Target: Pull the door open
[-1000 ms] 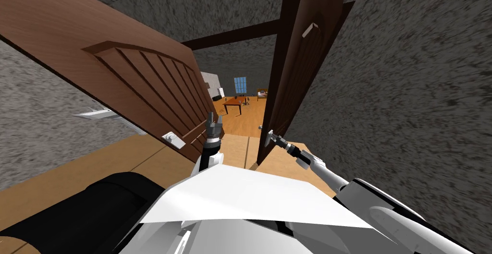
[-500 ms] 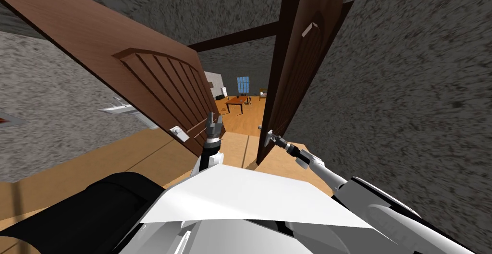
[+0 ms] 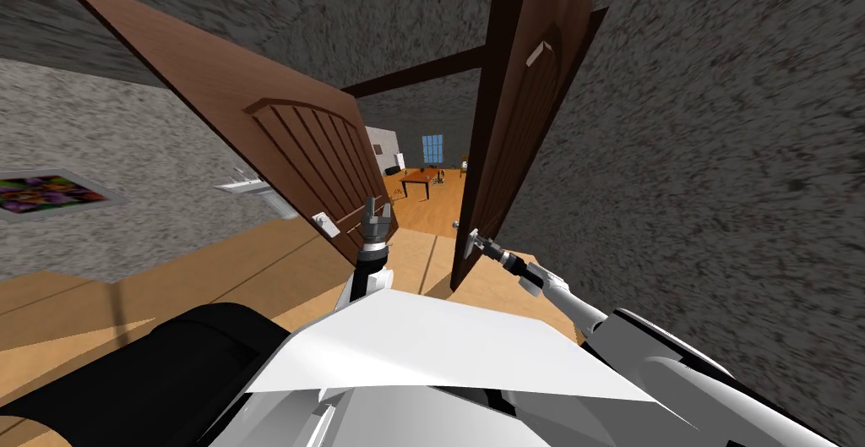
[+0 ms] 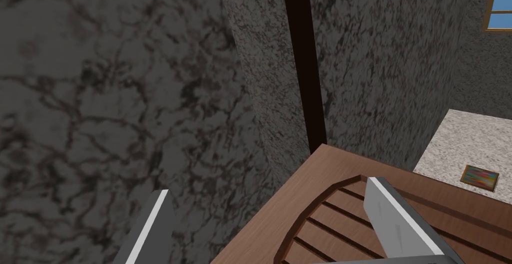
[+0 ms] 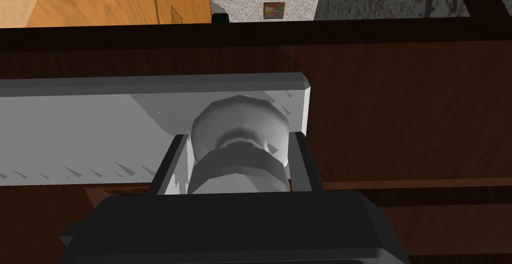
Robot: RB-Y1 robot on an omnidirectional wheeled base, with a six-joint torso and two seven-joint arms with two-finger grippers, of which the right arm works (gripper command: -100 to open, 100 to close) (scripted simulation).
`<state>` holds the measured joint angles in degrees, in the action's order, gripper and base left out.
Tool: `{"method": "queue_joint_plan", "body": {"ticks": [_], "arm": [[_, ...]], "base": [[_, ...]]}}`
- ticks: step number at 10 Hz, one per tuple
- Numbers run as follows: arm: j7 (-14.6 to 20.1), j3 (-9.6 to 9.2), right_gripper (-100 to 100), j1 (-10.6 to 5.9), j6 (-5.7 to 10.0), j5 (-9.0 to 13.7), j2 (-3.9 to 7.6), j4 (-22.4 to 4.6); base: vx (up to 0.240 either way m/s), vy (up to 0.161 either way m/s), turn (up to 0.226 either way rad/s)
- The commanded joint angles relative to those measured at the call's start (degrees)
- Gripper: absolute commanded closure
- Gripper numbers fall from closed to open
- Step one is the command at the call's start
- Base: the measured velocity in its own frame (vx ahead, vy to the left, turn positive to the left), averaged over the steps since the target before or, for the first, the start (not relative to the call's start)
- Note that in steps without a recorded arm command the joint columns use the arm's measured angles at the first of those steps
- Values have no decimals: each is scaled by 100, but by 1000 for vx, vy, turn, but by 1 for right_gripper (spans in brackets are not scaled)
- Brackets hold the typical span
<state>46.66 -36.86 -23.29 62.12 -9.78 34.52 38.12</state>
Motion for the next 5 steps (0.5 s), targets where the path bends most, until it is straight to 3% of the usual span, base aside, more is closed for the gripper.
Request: {"method": "queue_joint_plan", "body": {"ticks": [1, 5], "arm": [[3, -33, 100, -26, 35, 11, 4, -24], [6, -110, 100, -84, 87, 23, -7, -63]], "base": [[-86, -191, 112], [-83, -173, 100]]}}
